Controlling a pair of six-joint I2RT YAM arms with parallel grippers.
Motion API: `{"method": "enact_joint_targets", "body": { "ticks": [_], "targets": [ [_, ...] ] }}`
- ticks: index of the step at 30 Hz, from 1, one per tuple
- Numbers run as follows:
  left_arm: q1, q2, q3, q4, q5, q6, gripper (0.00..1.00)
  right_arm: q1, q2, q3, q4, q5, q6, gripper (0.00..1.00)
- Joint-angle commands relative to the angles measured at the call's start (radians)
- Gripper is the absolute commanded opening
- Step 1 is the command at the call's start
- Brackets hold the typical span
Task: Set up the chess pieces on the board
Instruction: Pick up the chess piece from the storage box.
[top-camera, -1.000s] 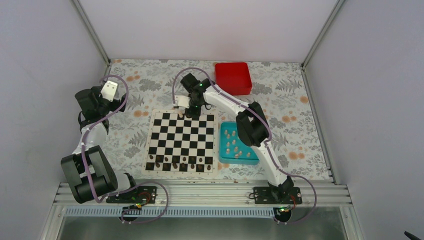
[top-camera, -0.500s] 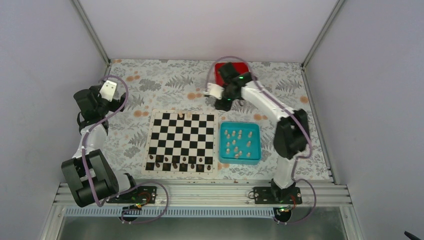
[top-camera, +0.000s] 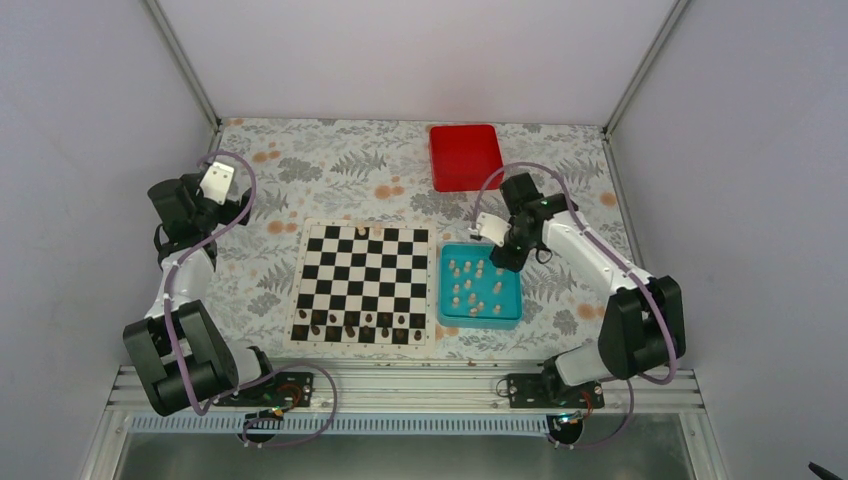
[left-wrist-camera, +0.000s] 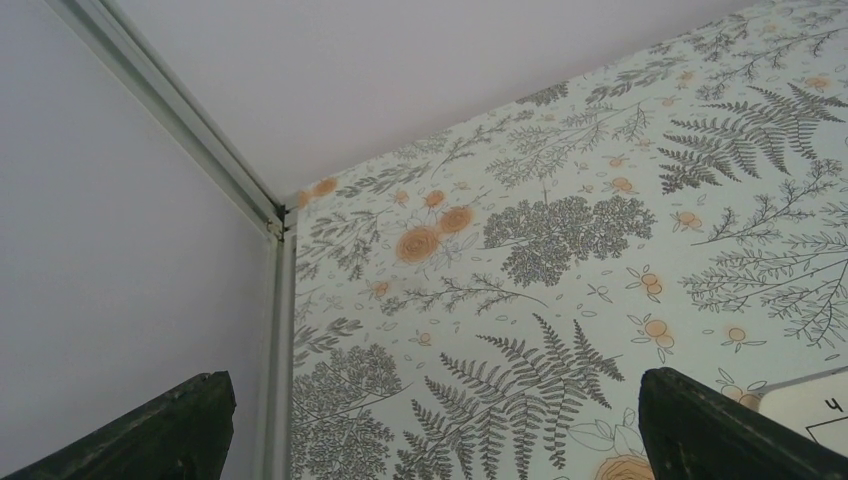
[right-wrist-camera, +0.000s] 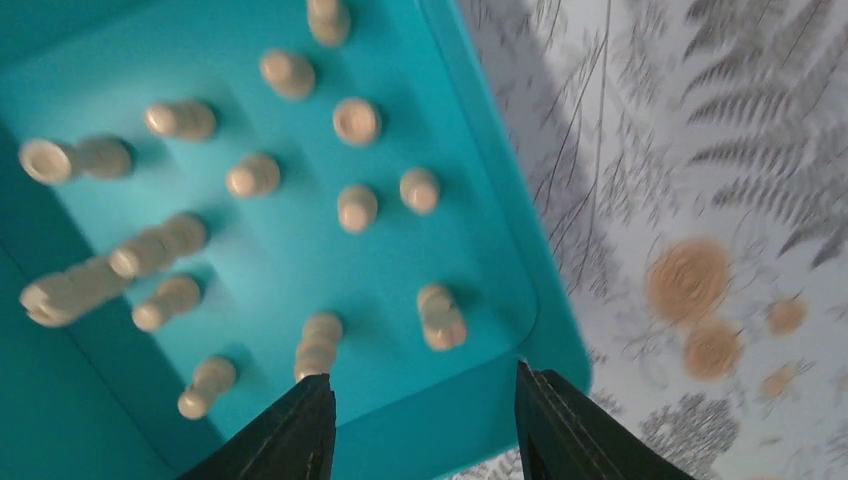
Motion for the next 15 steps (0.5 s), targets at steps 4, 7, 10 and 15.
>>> {"method": "enact_joint_targets", "body": {
  "ticks": [4, 7, 10, 15],
  "targets": [
    [0.001, -0.030, 0.001, -0.009, -0.001, 0.013, 1.00, -0.045, -0.066, -0.130, 0.102, 0.056, 0.006, 0.47],
    [0.001, -0.038, -0.002, -0.010, -0.006, 0.009, 1.00, -0.048, -0.049, -0.143, 0.124, 0.059, 0.010, 0.47],
    [0.002, -0.045, -0.009, -0.014, -0.006, 0.009, 1.00, -0.048, -0.026, -0.142, 0.131, 0.052, 0.008, 0.46],
    [0.001, -0.052, -0.021, -0.010, -0.014, 0.013, 1.00, -0.047, 0.001, -0.139, 0.150, 0.052, 0.004, 0.45]
  ]
}}
